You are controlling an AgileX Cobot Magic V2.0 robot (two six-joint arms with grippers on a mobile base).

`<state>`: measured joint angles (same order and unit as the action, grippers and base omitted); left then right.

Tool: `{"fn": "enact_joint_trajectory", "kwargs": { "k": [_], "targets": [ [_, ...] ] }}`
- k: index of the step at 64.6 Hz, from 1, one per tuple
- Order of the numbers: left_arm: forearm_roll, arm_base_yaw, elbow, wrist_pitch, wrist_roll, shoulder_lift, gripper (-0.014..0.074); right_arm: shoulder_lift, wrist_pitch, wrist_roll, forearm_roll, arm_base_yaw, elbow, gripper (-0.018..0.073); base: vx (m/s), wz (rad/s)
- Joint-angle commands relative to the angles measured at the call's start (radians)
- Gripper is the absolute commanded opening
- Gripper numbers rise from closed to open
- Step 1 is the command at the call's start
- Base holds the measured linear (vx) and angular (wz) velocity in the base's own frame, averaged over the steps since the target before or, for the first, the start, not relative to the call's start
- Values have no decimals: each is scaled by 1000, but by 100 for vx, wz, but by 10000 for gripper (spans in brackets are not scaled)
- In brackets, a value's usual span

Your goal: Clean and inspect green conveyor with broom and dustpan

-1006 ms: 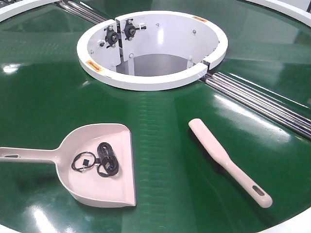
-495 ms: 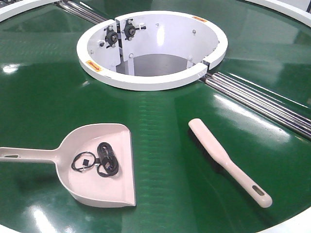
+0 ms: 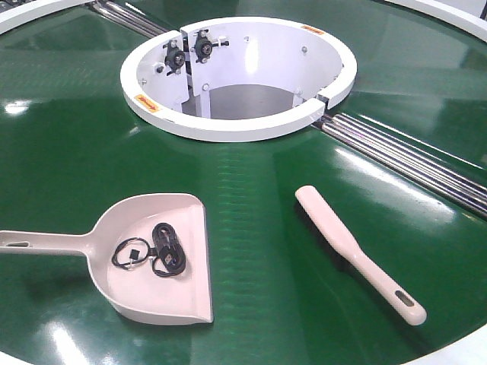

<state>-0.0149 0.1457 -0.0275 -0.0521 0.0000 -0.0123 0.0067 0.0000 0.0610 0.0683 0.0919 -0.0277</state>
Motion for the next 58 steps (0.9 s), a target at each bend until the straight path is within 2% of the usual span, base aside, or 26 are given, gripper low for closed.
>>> {"fn": "enact_joint_trajectory", "kwargs": {
  "k": [1, 58],
  "targets": [
    [-9, -3, -11, 76, 0, -13, -6, -27, -62, -55, 13, -21, -4, -8, 0, 0],
    [-9, -3, -11, 76, 0, -13, -6, -30, -54, -72, 14, -21, -4, -8, 0, 0]
  ]
}}
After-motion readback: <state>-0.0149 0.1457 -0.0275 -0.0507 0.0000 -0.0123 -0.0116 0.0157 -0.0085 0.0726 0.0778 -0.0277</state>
